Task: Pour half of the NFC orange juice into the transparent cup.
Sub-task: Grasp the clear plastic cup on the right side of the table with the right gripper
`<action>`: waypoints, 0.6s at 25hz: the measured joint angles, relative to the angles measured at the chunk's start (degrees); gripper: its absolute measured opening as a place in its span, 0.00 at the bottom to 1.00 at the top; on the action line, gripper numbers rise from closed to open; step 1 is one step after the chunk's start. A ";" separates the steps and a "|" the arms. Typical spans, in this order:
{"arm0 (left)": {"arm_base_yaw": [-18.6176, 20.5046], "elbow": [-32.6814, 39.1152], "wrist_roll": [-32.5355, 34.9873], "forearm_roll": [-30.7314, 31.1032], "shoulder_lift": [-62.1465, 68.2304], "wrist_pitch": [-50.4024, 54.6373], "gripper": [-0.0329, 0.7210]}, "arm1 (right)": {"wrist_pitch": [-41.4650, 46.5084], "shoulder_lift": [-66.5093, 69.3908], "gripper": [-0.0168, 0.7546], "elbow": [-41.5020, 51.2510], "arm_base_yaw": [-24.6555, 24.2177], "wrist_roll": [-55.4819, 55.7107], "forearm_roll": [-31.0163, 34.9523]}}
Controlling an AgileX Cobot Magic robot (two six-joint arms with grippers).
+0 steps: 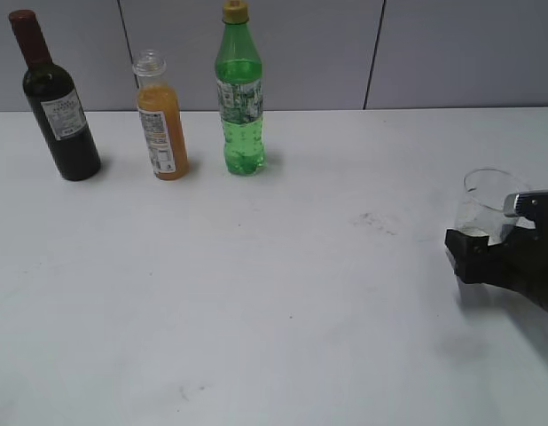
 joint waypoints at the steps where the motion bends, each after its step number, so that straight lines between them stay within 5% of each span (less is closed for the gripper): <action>1: 0.00 0.00 0.00 0.00 0.00 0.00 0.84 | 0.00 0.05 0.88 -0.41 0.00 0.00 0.20; 15: 0.00 0.00 0.00 0.00 0.00 0.00 0.83 | 0.00 2.98 0.87 -4.31 0.00 0.00 0.28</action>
